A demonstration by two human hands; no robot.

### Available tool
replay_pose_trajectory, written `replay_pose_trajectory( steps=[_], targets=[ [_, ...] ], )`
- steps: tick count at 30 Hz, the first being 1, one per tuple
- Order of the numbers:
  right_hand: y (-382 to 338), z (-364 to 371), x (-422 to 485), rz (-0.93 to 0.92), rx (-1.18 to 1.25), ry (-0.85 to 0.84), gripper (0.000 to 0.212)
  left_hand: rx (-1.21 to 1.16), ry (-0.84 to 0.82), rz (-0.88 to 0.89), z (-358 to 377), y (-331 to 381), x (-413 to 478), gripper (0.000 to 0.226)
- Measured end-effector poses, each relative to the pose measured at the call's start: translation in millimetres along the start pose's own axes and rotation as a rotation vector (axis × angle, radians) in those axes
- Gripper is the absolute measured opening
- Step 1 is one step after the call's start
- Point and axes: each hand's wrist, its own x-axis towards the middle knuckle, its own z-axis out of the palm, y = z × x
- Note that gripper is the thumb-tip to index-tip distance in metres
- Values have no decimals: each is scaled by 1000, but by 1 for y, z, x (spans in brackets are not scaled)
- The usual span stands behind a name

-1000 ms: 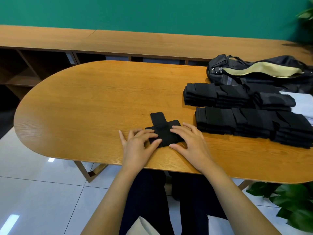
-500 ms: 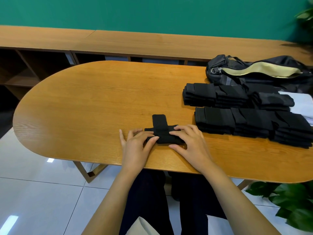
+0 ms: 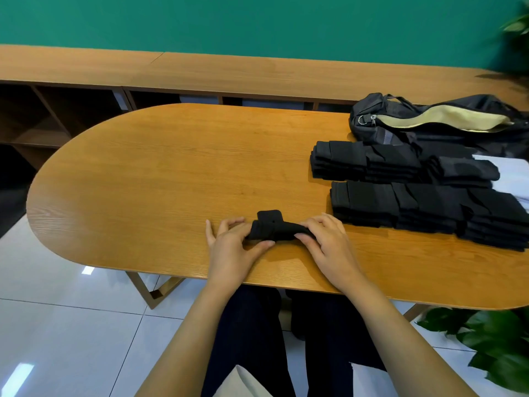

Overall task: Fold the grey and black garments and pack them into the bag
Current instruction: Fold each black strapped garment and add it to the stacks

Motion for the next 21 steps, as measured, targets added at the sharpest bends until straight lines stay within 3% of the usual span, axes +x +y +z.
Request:
replay_pose_trajectory(
  steps=[3,7,11,14,19,21],
  targets=[
    [-2,-1,0,32,26,11,27,-11,23,-18,1,-2,0,23],
    [1,0,1,59,5,-18,31,-39,29,-43,1,-4,1,23],
    [4,3,3,114,-14,-38,25,-7,50,-27,3,-5,1,38],
    [6,5,3,119,-34,-4,19,10,81,-24,5,-7,0,33],
    [7,8,3,136,-19,44,44,50,117,-99,5,-5,2,51],
    [7,8,3,129,12,57,51,9,125,-139,5,-3,2,70]
  ],
)
